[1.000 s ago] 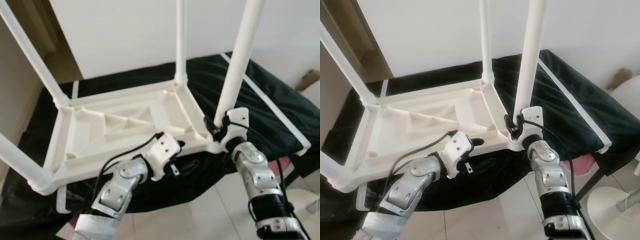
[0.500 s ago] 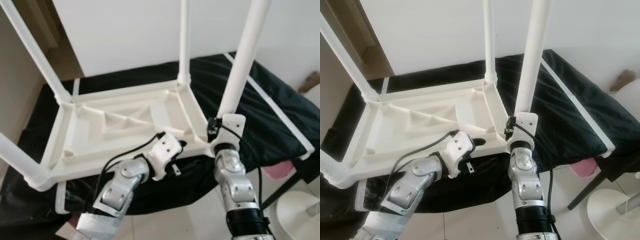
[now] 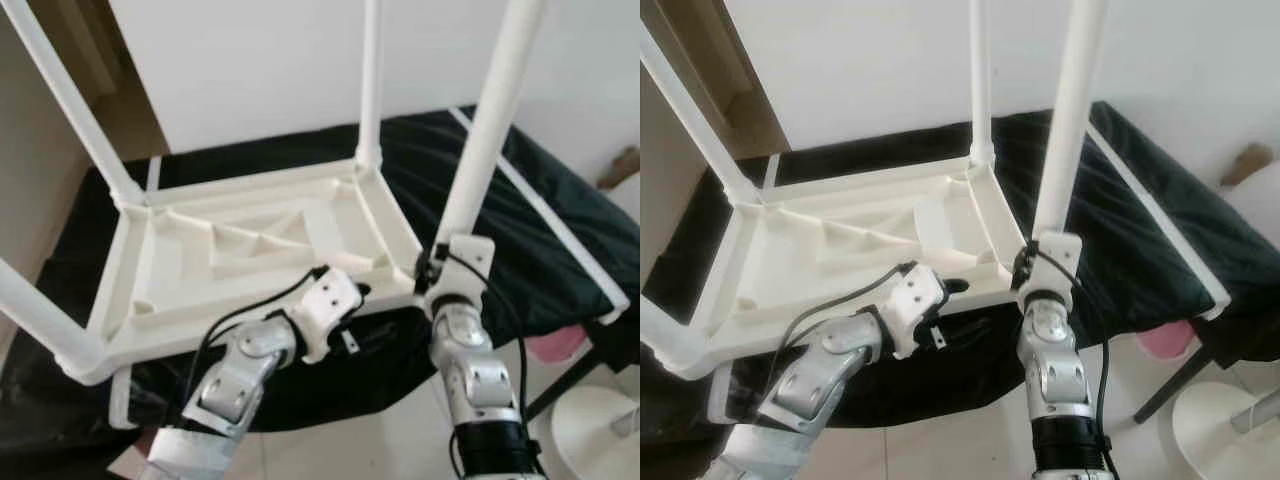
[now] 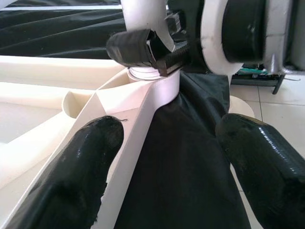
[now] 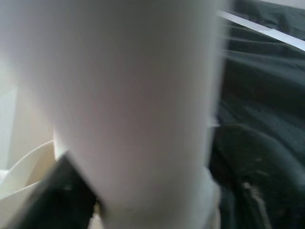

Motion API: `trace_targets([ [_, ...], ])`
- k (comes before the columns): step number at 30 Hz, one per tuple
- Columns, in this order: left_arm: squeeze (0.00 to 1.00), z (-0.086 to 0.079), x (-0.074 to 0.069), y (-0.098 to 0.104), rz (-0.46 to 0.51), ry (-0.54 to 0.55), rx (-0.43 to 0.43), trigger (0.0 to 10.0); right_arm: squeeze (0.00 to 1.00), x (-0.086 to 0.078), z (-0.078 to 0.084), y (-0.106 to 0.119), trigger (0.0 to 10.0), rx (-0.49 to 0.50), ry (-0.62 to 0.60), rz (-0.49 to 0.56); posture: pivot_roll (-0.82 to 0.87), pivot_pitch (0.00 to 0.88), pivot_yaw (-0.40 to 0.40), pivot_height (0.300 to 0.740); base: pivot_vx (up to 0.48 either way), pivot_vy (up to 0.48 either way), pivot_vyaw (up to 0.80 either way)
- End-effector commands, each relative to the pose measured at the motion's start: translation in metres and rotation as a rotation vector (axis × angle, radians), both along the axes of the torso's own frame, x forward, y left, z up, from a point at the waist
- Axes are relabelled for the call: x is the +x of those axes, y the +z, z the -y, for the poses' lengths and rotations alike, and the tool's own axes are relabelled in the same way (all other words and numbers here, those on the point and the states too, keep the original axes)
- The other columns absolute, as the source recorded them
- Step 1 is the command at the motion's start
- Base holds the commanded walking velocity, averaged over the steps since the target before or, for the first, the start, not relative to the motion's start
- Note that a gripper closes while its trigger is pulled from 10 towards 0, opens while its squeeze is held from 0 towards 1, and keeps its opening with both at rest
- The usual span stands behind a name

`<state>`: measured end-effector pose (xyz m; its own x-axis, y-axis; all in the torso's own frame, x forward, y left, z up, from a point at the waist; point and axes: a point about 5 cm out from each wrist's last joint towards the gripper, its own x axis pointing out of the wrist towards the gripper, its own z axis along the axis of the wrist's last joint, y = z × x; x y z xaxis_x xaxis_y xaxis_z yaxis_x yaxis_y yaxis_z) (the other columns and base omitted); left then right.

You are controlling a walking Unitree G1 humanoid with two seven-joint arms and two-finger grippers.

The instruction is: Building children table

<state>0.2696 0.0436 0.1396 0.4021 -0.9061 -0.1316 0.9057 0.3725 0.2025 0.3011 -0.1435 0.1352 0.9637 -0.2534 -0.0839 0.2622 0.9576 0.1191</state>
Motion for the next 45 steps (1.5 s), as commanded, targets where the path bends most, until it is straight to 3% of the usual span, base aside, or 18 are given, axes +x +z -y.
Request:
trace_targets([
  [1,0.0,-0.001,0.001,-0.001,0.005,0.015,0.002,10.0,1.0,-0.006,-0.01,-0.002,10.0,0.057,0.032,0.019,-0.01,0.0,0.065,0.74,0.0,0.0,0.0],
  [5,0.0,-0.001,0.001,-0.001,0.001,0.01,0.001,10.0,1.0,-0.008,-0.005,0.003,10.0,0.049,0.049,0.052,-0.01,0.0,0.071,0.74,0.0,0.0,0.0],
  [7,0.0,0.0,0.001,0.0,0.002,0.003,0.001,10.0,1.0,-0.012,0.006,0.005,10.0,0.023,0.149,0.089,-0.02,0.0,0.073,0.74,0.0,0.0,0.0],
  [14,0.0,0.001,0.001,0.001,0.005,-0.001,0.002,10.0,1.0,-0.012,0.015,0.002,10.0,0.008,0.242,0.092,-0.02,0.0,0.075,0.74,0.0,0.0,0.0],
  [15,0.0,0.001,0.002,0.001,0.005,-0.002,0.002,10.0,0.0,-0.011,0.017,0.001,10.0,0.002,0.268,0.09,-0.03,0.0,0.078,0.74,0.0,0.0,0.0],
  [16,0.0,0.002,0.002,0.002,0.006,-0.005,0.0,10.0,0.0,-0.007,0.019,0.001,10.0,-0.027,0.353,0.091,-0.03,0.0,0.08,0.74,0.0,0.0,0.0],
  [17,0.0,0.002,0.002,0.002,0.006,-0.005,0.0,10.0,0.0,-0.007,0.019,0.001,10.0,-0.027,0.353,0.091,-0.03,0.0,0.08,0.74,0.0,0.0,0.0],
  [19,0.0,0.003,0.002,0.003,0.007,-0.01,-0.001,10.0,0.0,0.001,0.023,0.002,10.0,-0.11,0.482,0.104,-0.04,0.0,0.083,0.74,0.0,0.0,0.0],
  [20,0.0,0.003,0.002,0.003,0.007,-0.01,-0.001,10.0,0.0,0.001,0.023,0.002,10.0,-0.11,0.482,0.104,-0.04,0.0,0.083,0.74,0.0,0.0,0.0],
  [23,0.0,0.004,0.003,0.003,0.008,-0.014,-0.002,10.0,0.0,0.012,0.023,0.006,10.0,-0.198,0.63,0.098,-0.04,0.0,0.088,0.74,0.0,0.0,0.0],
  [30,0.0,0.005,0.005,0.005,0.019,-0.017,0.001,10.0,0.0,0.027,0.026,0.011,10.0,-0.294,0.693,0.098,-0.03,0.0,0.09,0.74,0.0,0.0,0.0],
  [32,0.0,0.006,0.007,0.008,0.031,-0.011,0.0,10.0,0.0,0.031,0.026,0.009,0.0,-0.297,0.721,0.086,-0.02,0.0,0.084,0.74,0.0,0.0,0.0],
  [39,0.0,0.007,0.007,0.01,0.039,-0.003,-0.007,10.0,0.0,0.028,0.027,-0.004,0.0,-0.29,0.779,0.05,-0.01,0.0,0.08,0.74,0.0,0.0,0.0],
  [45,0.0,0.006,0.006,0.009,0.036,-0.003,-0.006,10.0,0.0,0.026,0.031,-0.013,0.0,-0.272,0.759,0.021,-0.02,0.0,0.084,0.74,0.0,0.0,0.0],
])
